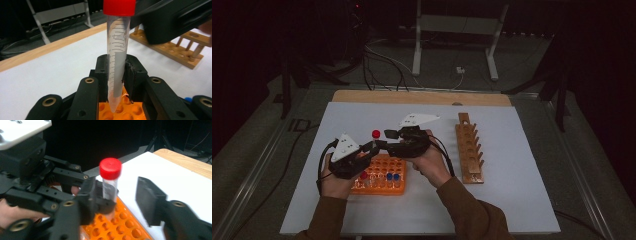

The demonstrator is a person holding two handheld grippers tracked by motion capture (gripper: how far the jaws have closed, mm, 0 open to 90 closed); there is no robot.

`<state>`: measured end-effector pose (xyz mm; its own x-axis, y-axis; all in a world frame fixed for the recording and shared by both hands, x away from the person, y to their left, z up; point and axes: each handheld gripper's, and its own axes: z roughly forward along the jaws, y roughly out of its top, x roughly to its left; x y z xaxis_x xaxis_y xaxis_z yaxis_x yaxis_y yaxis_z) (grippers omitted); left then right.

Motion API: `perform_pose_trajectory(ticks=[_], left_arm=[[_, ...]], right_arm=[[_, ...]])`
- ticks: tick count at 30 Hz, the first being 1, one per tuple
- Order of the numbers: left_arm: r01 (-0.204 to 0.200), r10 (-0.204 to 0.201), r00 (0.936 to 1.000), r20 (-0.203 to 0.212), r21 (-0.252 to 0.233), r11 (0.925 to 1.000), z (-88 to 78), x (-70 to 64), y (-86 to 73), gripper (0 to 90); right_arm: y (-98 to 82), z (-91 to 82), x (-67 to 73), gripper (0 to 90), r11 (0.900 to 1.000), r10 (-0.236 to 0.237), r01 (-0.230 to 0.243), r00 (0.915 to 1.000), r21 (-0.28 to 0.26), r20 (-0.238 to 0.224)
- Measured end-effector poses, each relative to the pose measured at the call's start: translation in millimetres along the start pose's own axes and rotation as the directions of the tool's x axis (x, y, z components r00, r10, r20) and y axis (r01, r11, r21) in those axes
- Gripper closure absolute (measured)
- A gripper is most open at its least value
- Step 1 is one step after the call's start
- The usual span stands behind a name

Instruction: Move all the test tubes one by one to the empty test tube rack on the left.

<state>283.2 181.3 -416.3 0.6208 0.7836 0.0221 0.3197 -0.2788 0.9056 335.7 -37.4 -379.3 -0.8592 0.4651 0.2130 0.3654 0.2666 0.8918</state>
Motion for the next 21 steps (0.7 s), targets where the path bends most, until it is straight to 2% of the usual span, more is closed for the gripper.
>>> perform_pose_trajectory(ticks=[2, 7, 11, 16, 21], left_arm=[[0.012, -0.012, 0.9999, -0.010, 0.003, 0.9999, -1.5, 3.4, -3.4, 74.8], [0.031, -0.031, 0.9992, -0.027, 0.009, 0.9995, -7.1, 9.1, -13.3, 74.9], [0.047, -0.047, 0.9982, -0.039, 0.016, 0.9987, -11.7, 12.9, -21.3, 74.8], [0.068, -0.068, 0.9965, -0.049, 0.015, 0.9975, -19.8, 16.2, -30.8, 74.8], [0.087, -0.087, 0.9949, -0.053, 0.008, 0.9962, -26.6, 18.7, -38.1, 74.9]], right_arm=[[-0.6, -3.3, -3.1, 36.9, 1.000, 0.003, -0.003, 0.9997, 0.000, 0.023], [-6.9, -8.0, -15.2, 24.9, 1.000, 0.010, -0.012, 0.9968, 0.015, 0.079], [-16.3, -9.6, -23.7, 14.9, 0.999, -0.004, -0.002, 0.9874, 0.041, 0.158], [-29.3, -15.3, -37.1, 4.6, 0.998, -0.001, -0.012, 0.9768, 0.058, 0.214], [-38.7, -26.2, -49.8, 0.5, 0.998, 0.020, -0.033, 0.9669, 0.050, 0.254]])
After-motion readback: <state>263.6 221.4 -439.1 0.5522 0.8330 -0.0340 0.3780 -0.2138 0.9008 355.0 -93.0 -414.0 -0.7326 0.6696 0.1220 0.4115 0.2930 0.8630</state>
